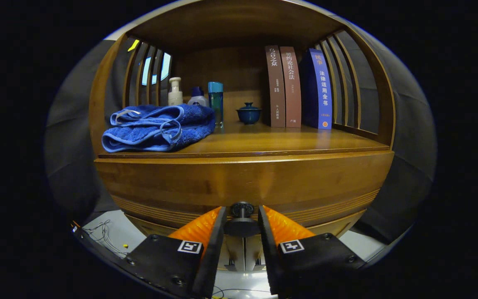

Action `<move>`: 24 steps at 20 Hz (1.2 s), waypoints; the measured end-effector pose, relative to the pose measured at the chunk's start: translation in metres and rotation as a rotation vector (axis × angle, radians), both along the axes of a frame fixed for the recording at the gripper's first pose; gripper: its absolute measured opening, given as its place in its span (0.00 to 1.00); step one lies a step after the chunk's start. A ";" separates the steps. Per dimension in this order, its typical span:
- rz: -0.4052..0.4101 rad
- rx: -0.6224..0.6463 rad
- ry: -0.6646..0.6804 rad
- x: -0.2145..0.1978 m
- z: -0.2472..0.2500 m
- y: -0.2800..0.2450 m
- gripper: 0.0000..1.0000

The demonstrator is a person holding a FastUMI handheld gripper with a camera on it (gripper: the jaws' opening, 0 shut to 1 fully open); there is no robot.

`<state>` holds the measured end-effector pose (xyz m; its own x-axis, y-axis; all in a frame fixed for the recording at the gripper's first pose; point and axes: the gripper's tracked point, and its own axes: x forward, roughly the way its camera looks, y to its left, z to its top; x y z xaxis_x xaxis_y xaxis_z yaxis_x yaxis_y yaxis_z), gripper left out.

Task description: Pull open the drawer, take out the items inside it, and place them on the countertop above the cabinet.

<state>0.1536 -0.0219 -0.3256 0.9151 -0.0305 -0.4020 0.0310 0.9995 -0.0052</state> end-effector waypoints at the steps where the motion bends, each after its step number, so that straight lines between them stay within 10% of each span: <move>1: 0.003 -0.003 -0.001 -0.004 0.003 -0.001 0.53; 5: 0.004 -0.006 0.004 -0.003 0.002 -0.002 0.34; 24: 0.018 -0.048 0.085 -0.100 0.009 0.002 0.34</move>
<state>0.0540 -0.0198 -0.3162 0.8783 -0.0353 -0.4768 0.0103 0.9984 -0.0548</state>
